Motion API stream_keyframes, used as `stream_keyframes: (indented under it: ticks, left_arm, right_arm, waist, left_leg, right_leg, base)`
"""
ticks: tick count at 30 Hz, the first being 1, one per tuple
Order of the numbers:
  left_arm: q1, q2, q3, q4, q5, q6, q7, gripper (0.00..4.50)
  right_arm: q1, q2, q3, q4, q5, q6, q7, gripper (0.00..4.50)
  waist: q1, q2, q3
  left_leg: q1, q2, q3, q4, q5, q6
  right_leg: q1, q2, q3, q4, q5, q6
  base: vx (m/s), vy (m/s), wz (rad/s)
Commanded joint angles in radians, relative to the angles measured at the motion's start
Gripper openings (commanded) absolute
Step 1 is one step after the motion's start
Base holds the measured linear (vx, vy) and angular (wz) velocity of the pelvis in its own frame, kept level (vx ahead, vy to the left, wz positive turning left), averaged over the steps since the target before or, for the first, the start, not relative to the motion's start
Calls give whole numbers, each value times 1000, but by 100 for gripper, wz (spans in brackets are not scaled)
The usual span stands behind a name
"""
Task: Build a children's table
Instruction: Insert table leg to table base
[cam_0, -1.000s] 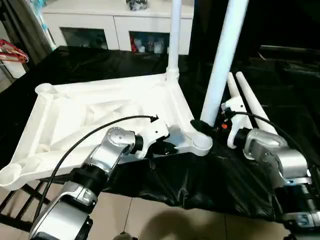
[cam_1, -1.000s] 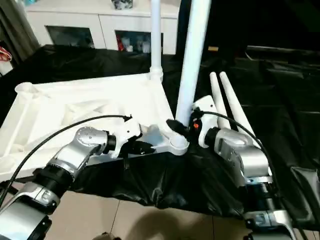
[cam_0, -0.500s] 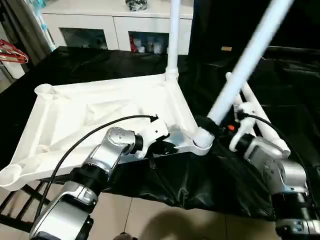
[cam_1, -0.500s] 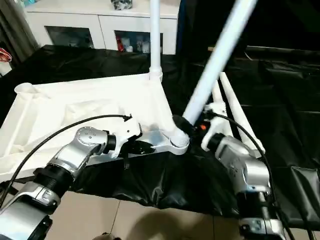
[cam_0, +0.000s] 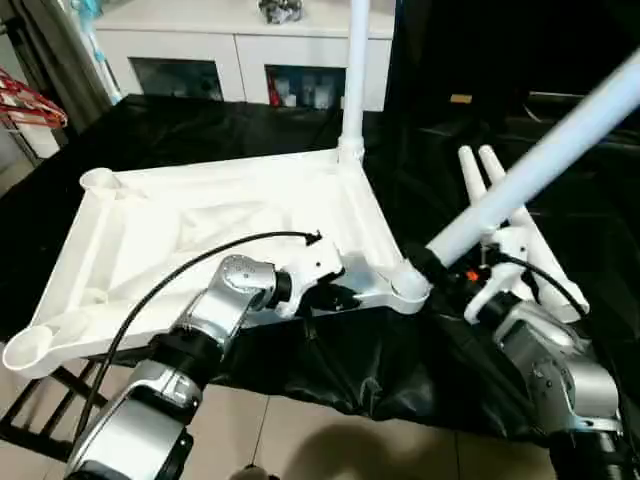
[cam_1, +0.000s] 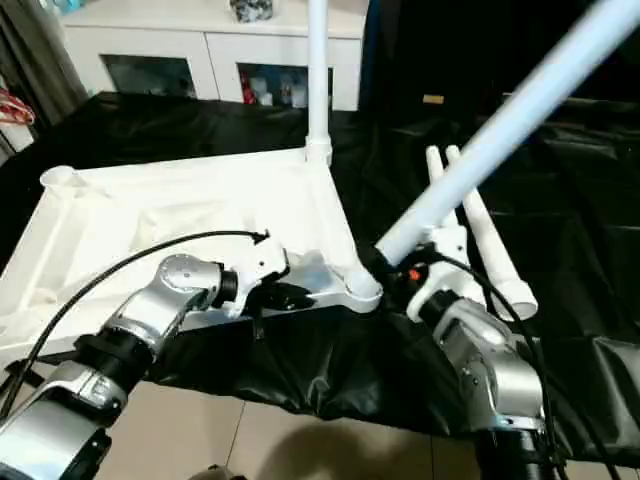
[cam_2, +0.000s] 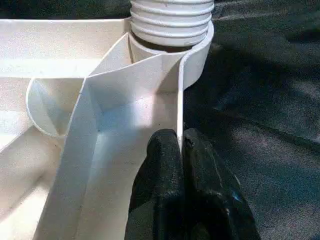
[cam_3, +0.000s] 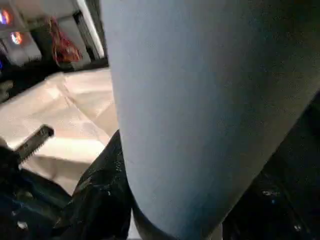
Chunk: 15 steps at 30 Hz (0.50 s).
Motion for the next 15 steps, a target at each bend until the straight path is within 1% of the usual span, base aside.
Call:
stream_keyframes:
  ticks: [1,3,4,5,6,7,8,9,11,12,14,15]
  left_arm:
    - [-27,1,35,6,-15,-23,22,0]
    - [-27,0,34,5,-14,-23,22,0]
    - [-26,0,34,5,-14,-24,22,0]
    - [-25,1,33,4,-13,-25,22,0]
    - [-25,1,33,3,-12,-26,21,0]
    - [-24,3,32,3,-10,-28,20,0]
    - [-24,3,32,3,-10,-28,20,0]
    - [-23,3,32,2,-9,-29,19,0]
    - [-23,5,30,3,-9,-31,14,0]
    - [-25,8,28,6,-8,-34,7,0]
    - [-26,10,26,7,-7,-36,2,0]
    - [-27,15,22,8,-4,-38,-6,0]
  right_arm:
    - [14,-29,68,25,-77,42,7,189]
    - [9,-33,75,31,-82,41,12,189]
    - [-1,-34,80,41,-84,40,17,189]
    - [-10,-36,85,49,-85,40,23,189]
    - [-23,-40,92,61,-88,41,30,189]
    - [-39,-50,105,73,-91,47,42,189]
    - [-40,-51,106,74,-91,48,43,189]
    - [-47,-59,114,78,-93,52,53,189]
    - [-58,-72,126,88,-95,56,76,189]
    - [-70,-86,141,101,-100,57,103,189]
    - [-77,-95,150,112,-102,57,124,189]
    - [-87,-107,163,131,-112,46,153,189]
  waist:
    - [-3,-19,-63]
    - [-5,-19,-61]
    - [-5,-25,-62]
    - [-4,-24,-61]
    - [-6,-27,-61]
    - [-6,-27,-61]
    - [-6,-25,-60]
    - [-7,-29,-60]
    - [-6,-28,-60]
    - [-7,-30,-60]
    - [-8,-29,-60]
    - [-7,-31,-61]
  left_leg:
    - [11,4,3,-76,-229,21]
    - [11,5,4,-77,-241,19]
    - [11,5,4,-77,-243,21]
    - [10,5,3,-77,-243,22]
    - [9,5,3,-78,-243,23]
    - [9,5,3,-77,-240,25]
    - [10,6,2,-78,-243,24]
    - [10,7,3,-78,-242,25]
    - [11,7,3,-78,-245,26]
    - [9,6,4,-77,-240,27]
    - [9,6,4,-76,-233,30]
    - [8,6,4,-75,-232,32]
  right_leg:
    - [53,-32,24,-84,-273,-162]
    - [50,-33,25,-87,-297,-157]
    - [51,-34,25,-88,-303,-155]
    - [51,-34,25,-87,-305,-156]
    - [51,-34,24,-88,-310,-155]
    - [50,-34,24,-88,-309,-156]
    - [50,-34,24,-87,-311,-158]
    - [51,-33,24,-87,-307,-158]
    - [50,-34,25,-87,-306,-160]
    - [52,-34,24,-87,-304,-160]
    - [51,-33,25,-86,-291,-165]
    - [52,-34,25,-85,-288,-167]
  base:
    - [0,0,0]
    - [0,0,0]
    - [0,0,0]
    - [0,0,0]
    - [0,0,0]
    - [0,0,0]
    - [0,0,0]
    - [0,0,0]
    - [0,0,0]
    - [0,0,0]
    - [0,0,0]
    - [0,0,0]
